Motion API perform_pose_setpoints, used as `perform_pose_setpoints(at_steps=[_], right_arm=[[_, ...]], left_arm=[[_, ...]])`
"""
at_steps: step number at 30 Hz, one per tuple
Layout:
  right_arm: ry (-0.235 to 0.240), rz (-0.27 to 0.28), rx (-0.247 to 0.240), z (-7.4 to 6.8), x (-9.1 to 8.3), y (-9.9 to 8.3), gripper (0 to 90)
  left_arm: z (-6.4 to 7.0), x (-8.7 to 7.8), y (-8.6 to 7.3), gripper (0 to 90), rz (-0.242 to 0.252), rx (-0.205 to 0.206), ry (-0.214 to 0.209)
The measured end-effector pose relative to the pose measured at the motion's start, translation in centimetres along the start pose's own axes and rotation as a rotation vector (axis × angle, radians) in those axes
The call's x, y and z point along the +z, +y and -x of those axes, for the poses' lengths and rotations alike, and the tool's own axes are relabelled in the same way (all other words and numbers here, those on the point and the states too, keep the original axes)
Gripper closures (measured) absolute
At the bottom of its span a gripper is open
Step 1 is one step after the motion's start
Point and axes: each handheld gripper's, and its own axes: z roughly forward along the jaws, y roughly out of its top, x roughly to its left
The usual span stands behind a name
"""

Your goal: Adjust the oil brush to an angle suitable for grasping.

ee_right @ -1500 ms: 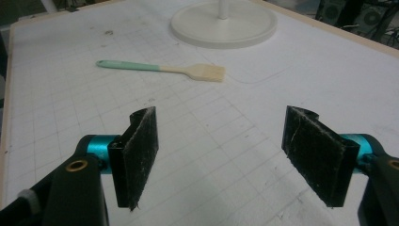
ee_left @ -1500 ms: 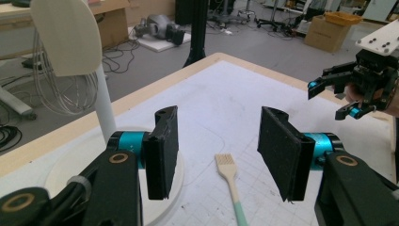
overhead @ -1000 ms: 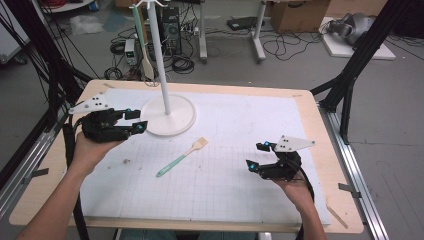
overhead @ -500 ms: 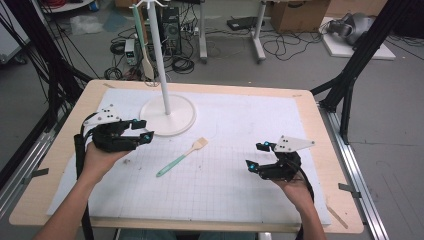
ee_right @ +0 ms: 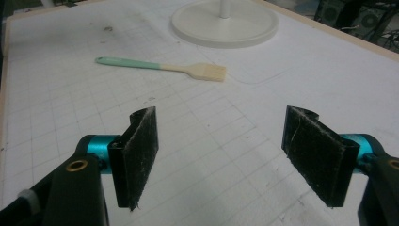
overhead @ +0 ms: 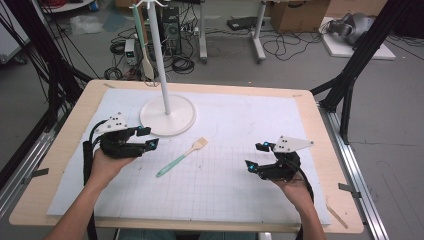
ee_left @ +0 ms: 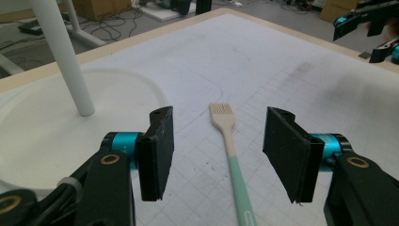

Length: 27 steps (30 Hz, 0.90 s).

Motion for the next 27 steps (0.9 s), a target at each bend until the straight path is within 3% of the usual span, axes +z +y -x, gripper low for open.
perform_pose_setpoints(at_steps=[11,14,27], right_arm=[[0.006,-0.007,-0.005,-0.1,0.2,0.0,26.8],[0.004,-0.008,-0.004,-0.1,0.2,0.0,26.8],[0.008,-0.015,-0.01,-0.1,0.3,0.0,26.8]], left_arm=[[0.7,1.7,-1.7,45.0,-0.03,-0.007,0.016],[0.7,2.2,-2.2,45.1,-0.03,-0.041,-0.008],[1.5,3.6,-3.2,49.0,-0.084,-0.021,0.016]])
